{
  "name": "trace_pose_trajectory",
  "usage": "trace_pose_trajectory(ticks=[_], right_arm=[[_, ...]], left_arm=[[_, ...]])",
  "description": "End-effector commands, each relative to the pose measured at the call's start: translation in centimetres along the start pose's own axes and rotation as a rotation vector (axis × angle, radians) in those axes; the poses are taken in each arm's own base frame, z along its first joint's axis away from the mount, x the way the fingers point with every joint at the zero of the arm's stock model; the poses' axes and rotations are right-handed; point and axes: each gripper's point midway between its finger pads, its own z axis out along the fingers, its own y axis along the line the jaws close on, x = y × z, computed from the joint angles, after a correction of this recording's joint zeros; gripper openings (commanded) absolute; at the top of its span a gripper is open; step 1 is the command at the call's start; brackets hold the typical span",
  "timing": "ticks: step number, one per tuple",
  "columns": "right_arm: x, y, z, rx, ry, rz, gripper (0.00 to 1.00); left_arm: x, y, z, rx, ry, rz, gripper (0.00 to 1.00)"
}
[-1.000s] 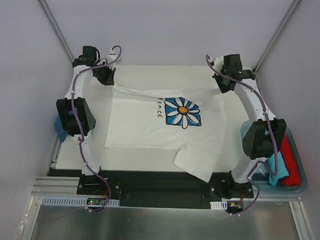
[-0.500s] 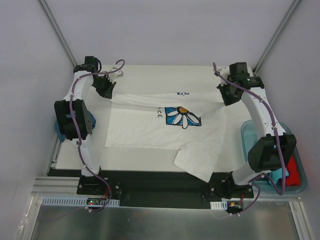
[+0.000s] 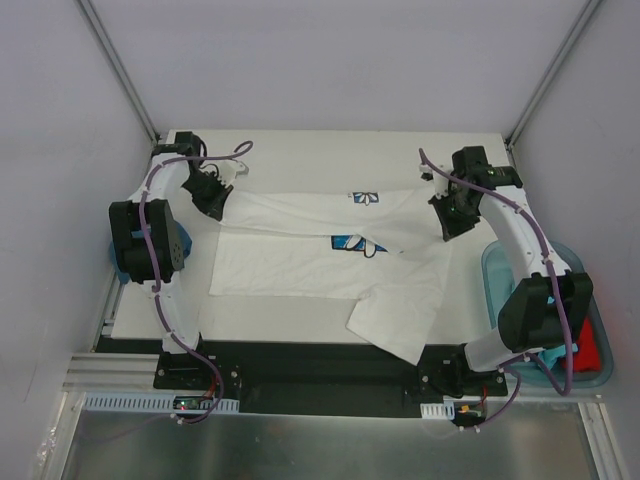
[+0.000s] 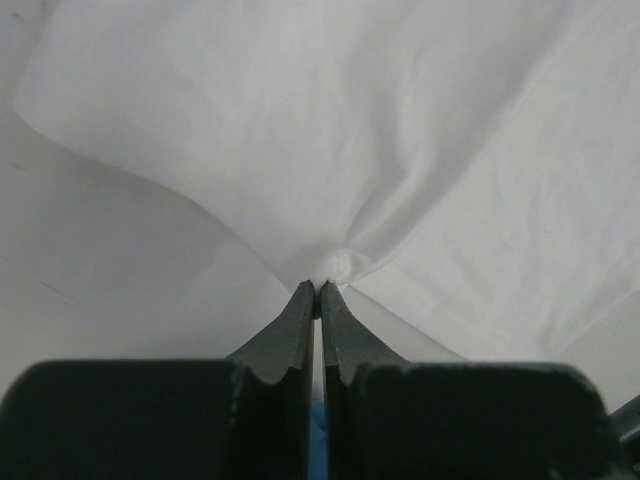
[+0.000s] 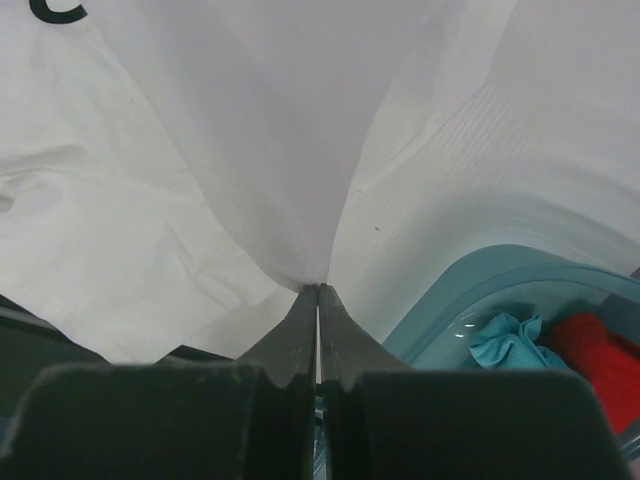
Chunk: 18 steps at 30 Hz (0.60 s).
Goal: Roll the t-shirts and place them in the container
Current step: Fold the T-shirt at the center of the board.
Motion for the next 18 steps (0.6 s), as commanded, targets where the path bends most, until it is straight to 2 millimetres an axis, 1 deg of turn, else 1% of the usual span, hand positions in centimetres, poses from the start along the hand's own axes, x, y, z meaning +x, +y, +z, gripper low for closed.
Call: trace_pose_trajectory(ticks=[1,5,6,7,8,9,10,11,12,13,14,15,16,17,18], right_arm=[[1.9,1.4,-1.2,-0.050,0.042,-0.014,0.01],[3.5,2.3,-0.7,-0.089,0.105,-0.014,0.01],[3.6,2.6,-0.7,-0.108,0.113,-0.011,0.01],[4.1,3.1,-1.1,-0.136,0.137,-0.010,0.01],[4.2,3.6,-1.4,-0.172,0.145,-0.029,0.01],[4.1,4.4,-1.4,-0.230,0.166,-0.030,0.01],[3.5,4.4,-2.9,-0.242,0.166,-0.037,0.01],[2.9,4.2,-3.2,-0.245,0.165,-0.044,0.13],[2.0,3.6,-3.2,-0.244,0.166,-0.038,0.21],[-0.2,2.6,-4.0,-0.224,0.111,-0.029,0.24],[-1.4,1.4,-4.2,-0.211,0.083,0.031,0.27],[-2.5,0.5,-2.7,-0.225,0.099,0.077,0.31],[-4.4,-1.0,-3.0,-0.200,0.048,0.110,0.39],[-5.0,-2.3,-2.4,-0.190,0.041,0.155,0.40],[-5.6,-3.3,-1.4,-0.176,0.044,0.181,0.40]], left_arm=[[1.4,-1.5,-1.2,0.004,0.042,0.007,0.00],[2.4,-1.9,-0.6,0.016,0.074,-0.026,0.00],[2.7,-2.0,-0.6,0.017,0.080,-0.038,0.00],[2.8,-2.1,-0.6,0.019,0.086,-0.040,0.00],[2.9,-2.3,-0.9,0.013,0.091,-0.042,0.01],[2.8,-2.3,-1.2,0.010,0.088,-0.038,0.04],[2.6,-2.4,-1.6,0.008,0.086,-0.039,0.10],[2.4,-2.6,-2.2,0.007,0.084,-0.043,0.20],[1.4,-2.4,-2.9,-0.005,0.056,-0.042,0.28],[0.8,-2.3,-3.3,-0.010,0.038,-0.042,0.30],[-0.5,-1.7,-4.0,-0.030,0.006,-0.046,0.32],[-1.4,-1.5,-4.1,-0.025,-0.024,-0.061,0.35],[-2.0,-1.1,-4.1,-0.027,-0.037,-0.079,0.36],[-3.1,0.0,-3.8,-0.036,-0.056,-0.126,0.36],[-3.6,0.5,-3.6,-0.037,-0.060,-0.157,0.36]])
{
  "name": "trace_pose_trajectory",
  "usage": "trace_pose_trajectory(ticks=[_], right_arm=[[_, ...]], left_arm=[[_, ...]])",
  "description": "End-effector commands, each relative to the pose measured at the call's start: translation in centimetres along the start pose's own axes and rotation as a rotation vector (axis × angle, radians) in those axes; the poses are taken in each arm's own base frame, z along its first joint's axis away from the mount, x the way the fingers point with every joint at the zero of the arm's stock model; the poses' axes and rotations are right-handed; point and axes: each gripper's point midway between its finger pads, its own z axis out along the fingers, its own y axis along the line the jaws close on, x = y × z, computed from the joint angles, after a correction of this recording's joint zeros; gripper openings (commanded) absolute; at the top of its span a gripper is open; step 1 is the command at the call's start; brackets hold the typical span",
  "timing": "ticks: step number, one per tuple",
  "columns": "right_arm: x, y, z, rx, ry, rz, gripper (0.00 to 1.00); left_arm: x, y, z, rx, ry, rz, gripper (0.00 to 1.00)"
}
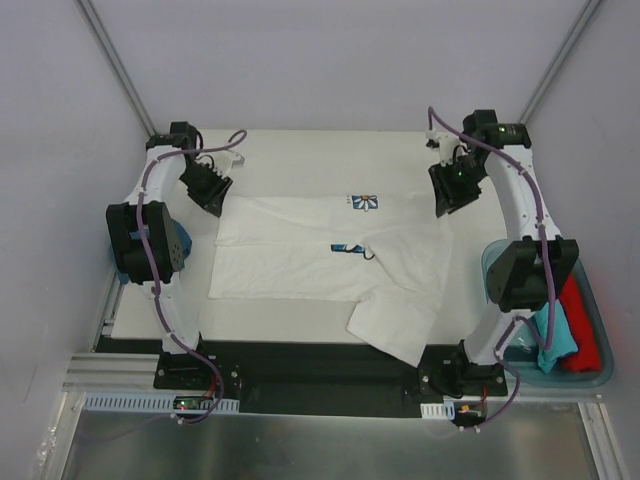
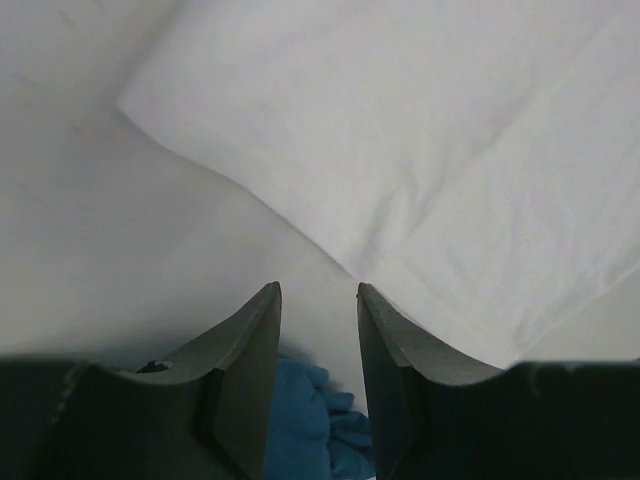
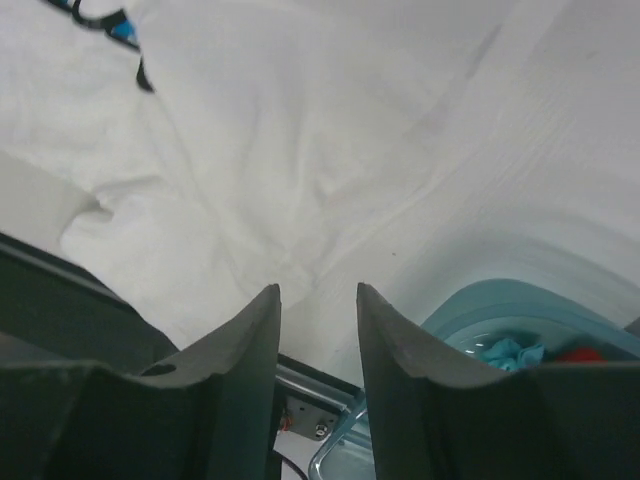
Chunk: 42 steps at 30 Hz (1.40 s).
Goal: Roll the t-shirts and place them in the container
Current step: Fold the T-shirt at the center of the board.
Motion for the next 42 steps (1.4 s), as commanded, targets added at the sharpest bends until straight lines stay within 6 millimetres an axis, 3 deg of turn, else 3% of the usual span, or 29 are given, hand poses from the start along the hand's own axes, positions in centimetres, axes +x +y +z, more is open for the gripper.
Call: trace_pose_trajectory(ticks=[1,3,4,7,8,12,17,24,27,28,29,31,35,36,39,40,42], right_arm=[[-3.0,-4.4,1.5,0.009,-0.012,0.155,0.45],[-3.7,-6.4,2.7,0.023,-0.012,0.197,0.50],[-3.7,-7.5,4.5,0.013,0.017,0.222,0.51],[-5.3,-9.5,6.3,0.032,-0.002,0.247,0.51],[-5.4,-10.3,8.0,0.027,0.021,0.262,0.51],[-8.4,-12.7,9.8,0.017,-0.058,0.289,0.51],[-9.6,-13.4,11.7,-0.020,-0.100,0.359,0.50],[-10.9,-12.6,14.6,-0.111,-0.114,0.420,0.49],[-11.4,-13.4,16.0,-0.081,-0.118,0.471,0.34],[-11.4,-14.0,16.3,-0.070,-0.122,0.491,0.23],[-11.4,-14.5,16.8,-0.059,-0.121,0.512,0.21],[-11.7,-15.3,17.3,-0.046,-0.137,0.552,0.20],[-13.0,-17.9,18.1,0.016,-0.201,0.590,0.19],[-13.9,-18.6,17.5,0.035,-0.241,0.576,0.19],[-15.7,-20.1,17.6,0.071,-0.323,0.577,0.23],[-17.1,-20.4,16.7,0.078,-0.371,0.561,0.38],[-18.5,-20.1,15.0,0.073,-0.422,0.527,0.53]], left_arm=[[-4.8,1.6,-2.1,-0.033,-0.121,-0.108,0.36],[-6.1,2.4,-1.3,-0.020,-0.144,-0.198,0.35],[-6.5,2.6,-1.0,-0.014,-0.146,-0.226,0.34],[-7.4,3.6,0.2,-0.005,-0.159,-0.307,0.33],[-7.5,3.9,0.9,-0.002,-0.155,-0.332,0.32],[-7.9,5.3,2.0,-0.016,-0.164,-0.342,0.23],[-7.9,6.8,3.7,-0.024,-0.149,-0.365,0.12],[-5.8,7.5,6.8,-0.044,-0.052,-0.390,0.10],[-5.2,8.1,7.9,-0.066,-0.023,-0.394,0.08],[-4.9,8.4,8.0,-0.081,-0.014,-0.394,0.07],[-4.7,8.7,8.3,-0.088,-0.008,-0.395,0.07],[-4.4,9.5,9.0,-0.110,0.010,-0.398,0.05],[-6.3,12.1,8.6,-0.187,-0.038,-0.382,0.01],[-6.7,12.6,8.4,-0.202,-0.053,-0.377,0.01],[-8.3,14.5,7.8,-0.262,-0.103,-0.346,0.01],[-8.9,14.8,7.2,-0.274,-0.125,-0.337,0.01],[-10.0,14.5,6.3,-0.269,-0.160,-0.323,0.06]])
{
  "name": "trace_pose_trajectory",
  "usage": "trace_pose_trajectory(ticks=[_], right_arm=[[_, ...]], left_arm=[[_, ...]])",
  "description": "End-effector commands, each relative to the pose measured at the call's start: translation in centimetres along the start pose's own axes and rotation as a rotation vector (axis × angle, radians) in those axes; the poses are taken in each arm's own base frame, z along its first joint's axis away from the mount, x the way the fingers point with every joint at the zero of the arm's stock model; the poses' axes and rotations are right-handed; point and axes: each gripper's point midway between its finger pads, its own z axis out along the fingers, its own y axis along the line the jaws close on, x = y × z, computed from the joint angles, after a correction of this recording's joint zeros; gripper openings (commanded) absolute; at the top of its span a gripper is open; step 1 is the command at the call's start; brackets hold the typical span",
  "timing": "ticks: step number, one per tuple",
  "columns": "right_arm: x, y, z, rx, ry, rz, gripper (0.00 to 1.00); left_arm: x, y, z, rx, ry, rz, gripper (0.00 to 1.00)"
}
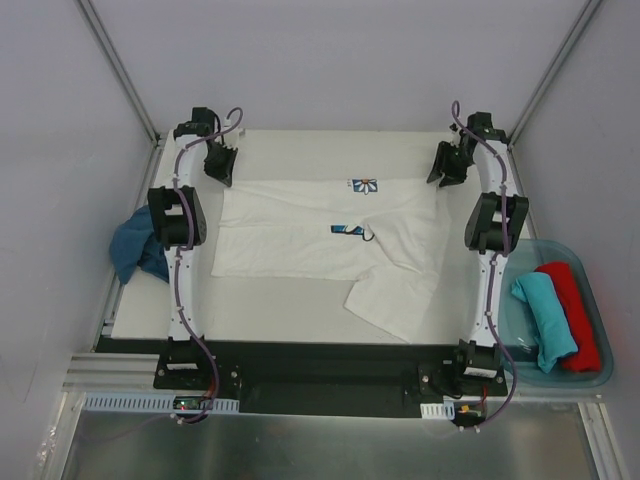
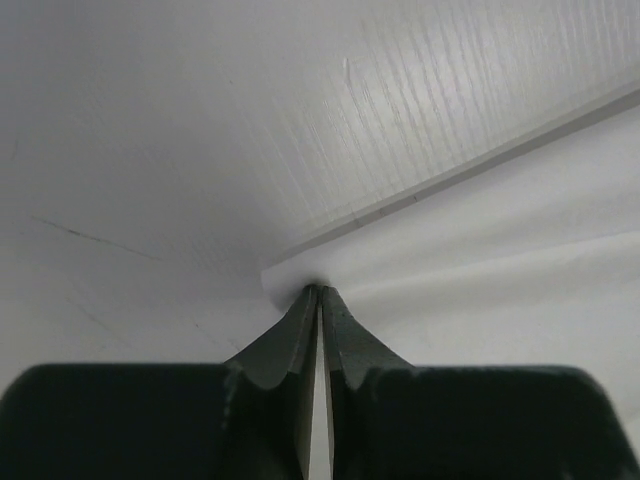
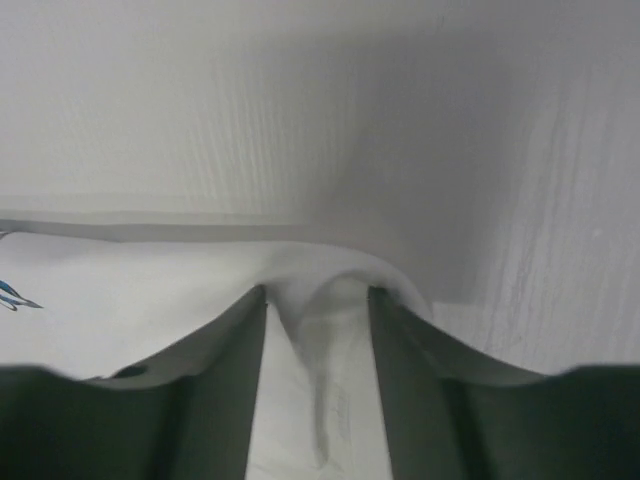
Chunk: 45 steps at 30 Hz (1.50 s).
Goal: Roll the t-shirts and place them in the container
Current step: Fold the T-shirt at the center of the board.
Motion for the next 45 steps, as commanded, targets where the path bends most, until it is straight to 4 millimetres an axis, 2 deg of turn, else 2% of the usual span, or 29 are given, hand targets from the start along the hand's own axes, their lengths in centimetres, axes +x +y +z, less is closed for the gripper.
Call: trace_pose_trajectory(ticks=[1,2,3,4,6,7,8,9,10,11,12,13,14,15,16,17,18,19,21,24,25,27,33,34,38,40,41,43,45], right_arm=[[-6.0,0.7,-2.9,0.019,-0.216,-0.048,0.60],[-6.3,1.3,-4.2,0.012,-0.232,-0.063,0.63],[-7.2,1.9,-7.0,0.028,-0.276,-0.102,0.66],[-7.1,1.8,-8.2,0.051,-0.281,-0.113,0.68],[-7.1,0.8,-10.6,0.126,-0.296,-0.167,0.73],[-7.7,1.4,-14.1,0.154,-0.349,-0.198,0.74],[-6.4,0.3,-13.6,0.194,-0.314,-0.208,0.75],[-6.2,0.3,-14.9,0.215,-0.330,-0.258,0.75],[-5.8,1.2,-17.8,0.225,-0.377,-0.304,0.76],[-3.8,1.0,-16.3,0.214,-0.347,-0.335,0.76],[-2.4,1.8,-15.9,0.203,-0.326,-0.425,0.76],[-1.7,3.4,-17.7,0.181,-0.353,-0.489,0.76],[1.5,3.5,-15.7,0.157,-0.265,-0.526,0.76],[3.3,5.2,-15.1,0.126,-0.228,-0.597,0.77],[4.6,5.4,-15.1,0.112,-0.200,-0.654,0.77],[6.7,7.1,-15.0,0.066,-0.168,-0.708,0.77],[9.7,8.4,-13.6,0.029,-0.097,-0.751,0.77],[11.1,8.9,-13.1,0.022,-0.068,-0.787,0.77],[14.5,10.7,-12.1,-0.016,-0.009,-0.836,0.78],[17.0,12.8,-11.0,-0.036,0.034,-0.884,0.80],[17.7,12.7,-10.5,-0.016,0.059,-0.900,0.80],[18.9,13.3,-9.3,-0.007,0.102,-0.938,0.80],[19.1,13.2,-7.4,0.106,0.148,-1.009,0.80],[19.0,12.5,-6.9,0.152,0.162,-1.027,0.79],[19.2,12.0,-6.1,0.197,0.200,-1.056,0.70],[18.9,12.1,-6.0,0.201,0.198,-1.067,0.64],[18.8,12.2,-5.8,0.205,0.200,-1.078,0.57],[18.1,12.1,-5.8,0.223,0.202,-1.097,0.54],[17.6,12.1,-5.5,0.229,0.218,-1.104,0.39]], left_arm=[[-3.1,1.1,-3.1,-0.081,-0.092,0.014,0.10],[-3.7,0.8,-4.1,-0.083,-0.114,0.013,0.16],[-4.4,0.2,-5.1,-0.077,-0.138,0.013,0.27],[-5.5,-0.7,-7.2,-0.086,-0.176,0.010,0.32],[-6.6,-1.8,-9.1,-0.090,-0.215,0.016,0.42],[-7.3,-3.1,-10.9,-0.091,-0.243,0.029,0.43],[-7.4,-3.7,-11.6,-0.087,-0.249,0.032,0.45],[-7.5,-4.2,-12.1,-0.085,-0.255,0.036,0.47],[-7.2,-4.6,-13.1,-0.086,-0.258,0.027,0.48],[-6.9,-4.9,-13.5,-0.083,-0.254,0.026,0.48],[-6.8,-6.5,-13.3,-0.061,-0.245,0.046,0.49],[-5.9,-7.5,-13.7,-0.036,-0.229,0.041,0.49],[-5.3,-8.4,-13.5,-0.014,-0.215,0.042,0.49],[-4.7,-9.0,-13.5,0.005,-0.201,0.043,0.49],[-3.3,-9.9,-13.2,0.034,-0.170,0.035,0.49],[-2.7,-10.6,-13.0,0.050,-0.155,0.031,0.48],[-2.2,-11.0,-13.3,0.062,-0.150,0.023,0.48],[-1.0,-11.5,-12.7,0.082,-0.115,-0.003,0.48],[-0.4,-12.3,-13.0,0.114,-0.109,-0.014,0.48],[0.8,-12.8,-13.0,0.134,-0.087,-0.021,0.48],[1.4,-12.9,-12.7,0.137,-0.070,-0.019,0.48],[2.2,-13.0,-12.5,0.143,-0.051,-0.029,0.47],[4.2,-13.7,-12.0,0.183,-0.013,-0.055,0.47],[4.3,-13.8,-12.0,0.187,-0.009,-0.057,0.46],[5.0,-13.7,-11.9,0.203,-0.002,-0.074,0.46],[5.1,-13.6,-12.0,0.211,-0.002,-0.081,0.45],[5.2,-13.6,-12.1,0.213,-0.003,-0.083,0.45],[5.3,-13.2,-12.1,0.211,-0.006,-0.082,0.45],[5.5,-12.8,-11.9,0.212,-0.002,-0.086,0.45]])
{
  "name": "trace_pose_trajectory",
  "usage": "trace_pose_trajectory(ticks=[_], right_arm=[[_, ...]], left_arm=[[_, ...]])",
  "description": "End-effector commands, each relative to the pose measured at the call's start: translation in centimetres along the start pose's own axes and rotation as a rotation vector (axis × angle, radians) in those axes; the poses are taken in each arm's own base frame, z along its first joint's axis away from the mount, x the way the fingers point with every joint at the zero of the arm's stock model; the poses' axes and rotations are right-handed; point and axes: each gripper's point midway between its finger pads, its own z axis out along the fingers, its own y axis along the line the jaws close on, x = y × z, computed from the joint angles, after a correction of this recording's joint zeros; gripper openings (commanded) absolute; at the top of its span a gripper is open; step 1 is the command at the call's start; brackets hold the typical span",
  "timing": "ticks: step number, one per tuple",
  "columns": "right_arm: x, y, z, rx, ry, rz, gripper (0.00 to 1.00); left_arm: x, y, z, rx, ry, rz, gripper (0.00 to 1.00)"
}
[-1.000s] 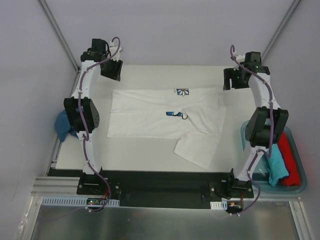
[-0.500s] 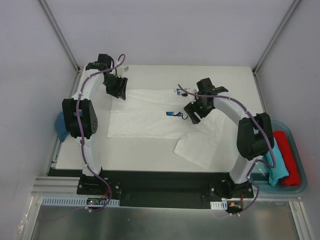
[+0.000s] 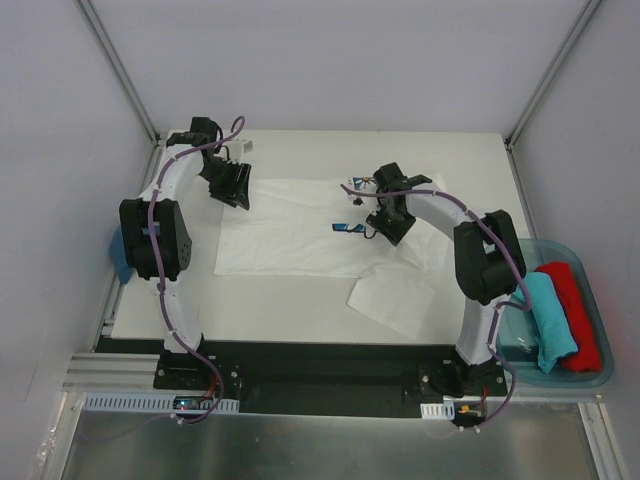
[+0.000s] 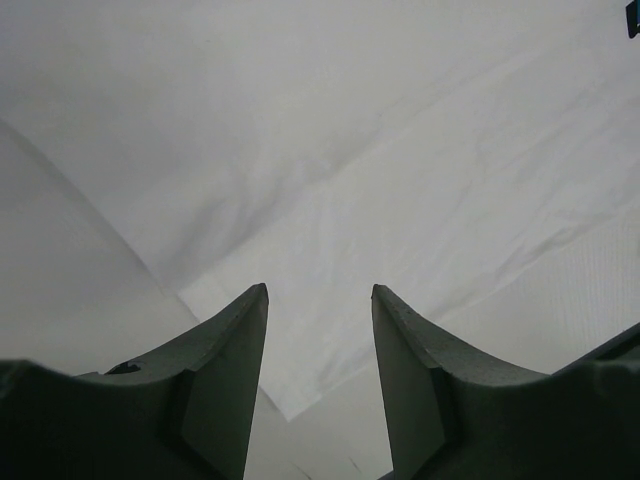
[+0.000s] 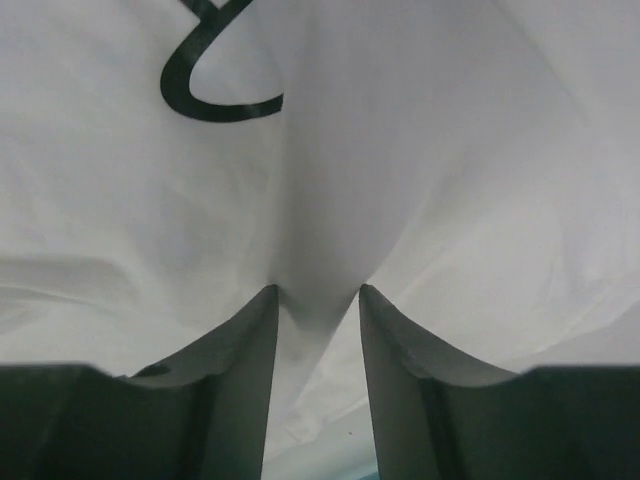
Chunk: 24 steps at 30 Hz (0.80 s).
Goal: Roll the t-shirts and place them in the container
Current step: Fold the T-shirt at the center of the board.
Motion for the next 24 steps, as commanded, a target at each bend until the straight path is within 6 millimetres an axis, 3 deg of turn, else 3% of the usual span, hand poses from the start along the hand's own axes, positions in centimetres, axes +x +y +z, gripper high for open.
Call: trace_pose_trajectory(ticks=[1,3,7,9,10,11,13,14,15,17,19,20,21,23,24], right_arm=[[-1.4,-2.3,-0.9,0.064,0.016,-0.031,0.34],[-1.7,-2.7,-1.2,0.058,0.010,-0.024,0.23],[-1.9,-4.9,-1.9,0.058,0.004,0.007,0.21],[-1.8,-8.0,-2.1,0.097,-0.001,0.062,0.24],[-1.2,-9.1,-1.1,0.106,0.032,0.080,0.25],[-1.2,-11.8,-1.6,0.147,0.014,0.126,0.28],[-0.6,-13.8,-1.2,0.179,0.033,0.144,0.41],[-0.9,-15.1,-2.1,0.203,0.006,0.170,0.54],[-0.8,-15.3,-2.7,0.198,-0.002,0.189,0.59],[-2.0,-14.4,-4.7,0.165,-0.078,0.196,0.64],[-3.4,-11.6,-5.8,0.046,-0.180,0.167,0.63],[-4.3,-10.3,-8.6,0.039,-0.259,0.127,0.61],[-3.6,-6.9,-7.5,-0.068,-0.273,0.078,0.59],[-3.5,-2.8,-8.5,-0.164,-0.338,-0.069,0.51],[-2.5,-0.1,-8.8,-0.235,-0.346,-0.104,0.48]], left_arm=[[-0.4,-0.4,-2.1,0.018,-0.046,0.006,0.45],[-0.6,-0.4,-2.1,0.019,-0.050,0.012,0.45],[-0.9,0.5,-2.4,0.010,-0.062,0.001,0.45],[-1.0,0.5,-2.2,0.016,-0.062,-0.009,0.45],[-1.0,0.5,-2.1,0.020,-0.061,-0.012,0.45],[-1.0,0.4,-2.1,0.022,-0.059,-0.020,0.45],[-0.9,0.4,-1.9,0.029,-0.054,-0.032,0.45],[-0.8,0.3,-1.9,0.029,-0.054,-0.035,0.45],[-0.7,0.3,-1.9,0.031,-0.051,-0.037,0.45],[-0.5,0.2,-1.9,0.032,-0.049,-0.044,0.45],[-0.5,0.1,-2.0,0.033,-0.050,-0.048,0.45],[-0.3,0.0,-2.0,0.035,-0.048,-0.054,0.45],[-0.3,-0.1,-2.0,0.037,-0.047,-0.057,0.44],[-0.2,-0.1,-2.0,0.039,-0.046,-0.057,0.45],[-0.1,-0.1,-1.9,0.039,-0.045,-0.060,0.45]])
